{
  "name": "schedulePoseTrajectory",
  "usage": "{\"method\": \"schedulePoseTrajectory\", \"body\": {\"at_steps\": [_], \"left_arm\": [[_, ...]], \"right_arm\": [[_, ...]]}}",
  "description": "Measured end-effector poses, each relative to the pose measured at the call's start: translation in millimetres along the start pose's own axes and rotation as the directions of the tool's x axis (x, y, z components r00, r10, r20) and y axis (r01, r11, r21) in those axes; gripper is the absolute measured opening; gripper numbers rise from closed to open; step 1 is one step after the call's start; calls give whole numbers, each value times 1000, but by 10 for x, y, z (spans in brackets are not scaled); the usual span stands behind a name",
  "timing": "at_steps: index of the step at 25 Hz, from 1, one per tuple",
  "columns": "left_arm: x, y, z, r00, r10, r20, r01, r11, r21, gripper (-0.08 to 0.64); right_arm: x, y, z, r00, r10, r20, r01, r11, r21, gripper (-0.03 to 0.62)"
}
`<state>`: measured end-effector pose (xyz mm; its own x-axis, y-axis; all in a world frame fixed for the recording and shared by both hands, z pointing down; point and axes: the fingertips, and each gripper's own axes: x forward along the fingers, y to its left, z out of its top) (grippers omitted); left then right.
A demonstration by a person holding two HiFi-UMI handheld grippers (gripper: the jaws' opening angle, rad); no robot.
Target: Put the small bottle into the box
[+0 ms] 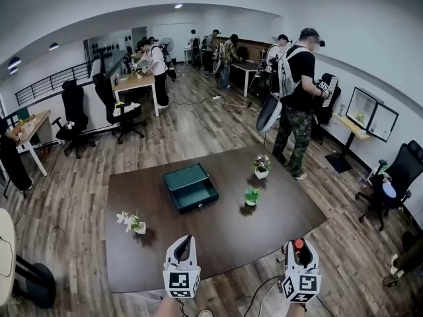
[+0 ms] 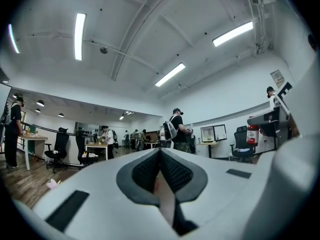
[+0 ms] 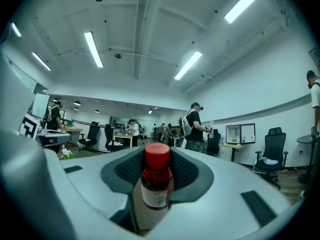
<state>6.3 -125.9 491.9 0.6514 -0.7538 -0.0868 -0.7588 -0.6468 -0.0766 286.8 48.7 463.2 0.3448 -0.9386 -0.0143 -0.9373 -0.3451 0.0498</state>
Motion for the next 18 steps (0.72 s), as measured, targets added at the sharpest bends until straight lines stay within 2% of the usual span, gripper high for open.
{"method": "schedulePoseTrajectory", "body": {"at_steps": [12, 18], "left_arm": [[363, 732, -160, 998, 53, -15, -53, 999, 12, 2], [399, 1167, -167, 994, 106, -19, -106, 994, 9, 2]], "right_arm": [[817, 517, -62, 998, 59, -20, -60, 998, -16, 153], [1241, 929, 14, 991, 130, -9, -130, 991, -29, 153]]}}
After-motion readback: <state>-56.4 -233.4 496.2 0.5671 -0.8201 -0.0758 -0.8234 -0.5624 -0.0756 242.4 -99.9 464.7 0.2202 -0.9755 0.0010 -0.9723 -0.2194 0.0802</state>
